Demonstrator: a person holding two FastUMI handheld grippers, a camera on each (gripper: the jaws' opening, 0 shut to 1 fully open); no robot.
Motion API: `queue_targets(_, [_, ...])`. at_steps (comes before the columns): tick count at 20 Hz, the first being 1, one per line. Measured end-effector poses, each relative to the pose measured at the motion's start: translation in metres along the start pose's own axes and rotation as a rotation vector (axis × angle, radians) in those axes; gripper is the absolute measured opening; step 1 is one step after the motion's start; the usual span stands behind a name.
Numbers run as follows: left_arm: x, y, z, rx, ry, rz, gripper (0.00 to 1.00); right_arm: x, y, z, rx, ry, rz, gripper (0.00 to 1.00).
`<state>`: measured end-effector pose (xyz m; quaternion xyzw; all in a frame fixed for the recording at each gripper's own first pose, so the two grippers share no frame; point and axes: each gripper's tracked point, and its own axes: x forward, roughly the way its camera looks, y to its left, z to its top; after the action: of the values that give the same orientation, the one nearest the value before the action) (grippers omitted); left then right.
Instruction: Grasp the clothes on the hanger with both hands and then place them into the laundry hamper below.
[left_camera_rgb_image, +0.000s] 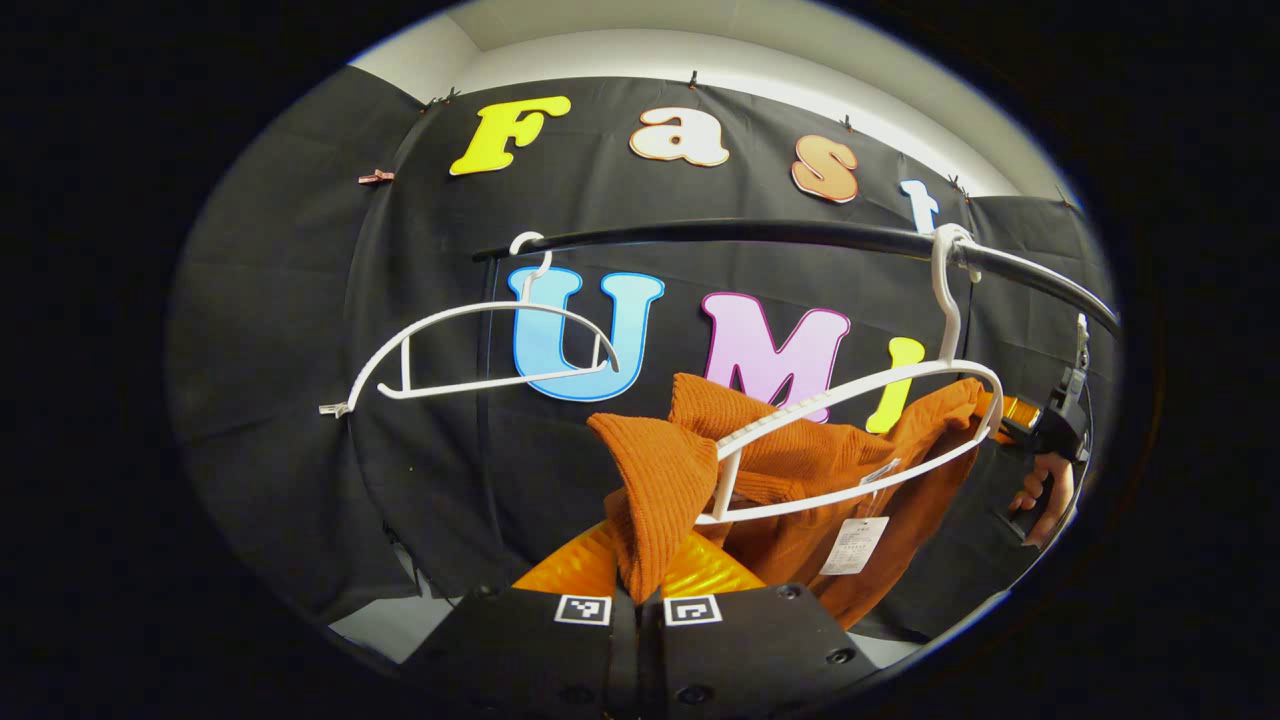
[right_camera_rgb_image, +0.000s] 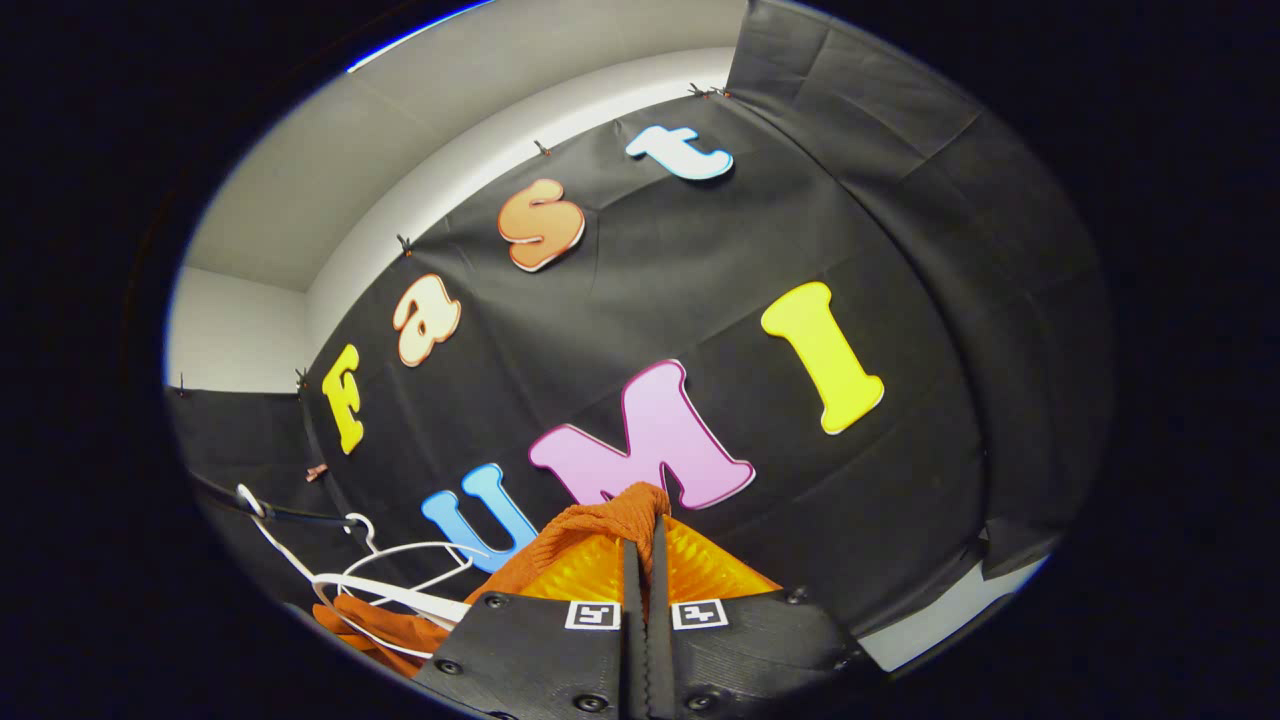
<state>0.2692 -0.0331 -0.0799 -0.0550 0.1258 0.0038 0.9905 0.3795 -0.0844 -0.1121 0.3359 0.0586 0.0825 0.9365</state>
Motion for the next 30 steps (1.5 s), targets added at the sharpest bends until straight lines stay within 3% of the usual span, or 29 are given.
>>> queue_targets(4, [0.002, 0.021, 0.017, -0.04, -0.031, 0.01, 0.05, -0.014, 0.001, -0.028, 0.099, 0.031, 0.019, 0.04])
queue_targets(12, [-0.007, 0.034, 0.033, -0.017, -0.045, 0.021, 0.05, -0.019, -0.016, -0.057, 0.057, 0.113, 0.017, 0.04])
queue_targets(20, [-0.003, 0.049, 0.047, -0.022, -0.057, 0.038, 0.05, -0.05, -0.02, -0.117, 0.077, 0.228, 0.012, 0.05])
queue_targets(26, [0.01, 0.099, 0.0, -0.076, 0.025, 0.126, 0.05, -0.086, -0.009, -0.162, 0.123, 0.308, 0.032, 0.04])
queue_targets(30, [0.014, 0.098, -0.063, -0.1, 0.107, 0.101, 0.05, -0.105, 0.014, -0.182, 0.134, 0.348, 0.065, 0.05])
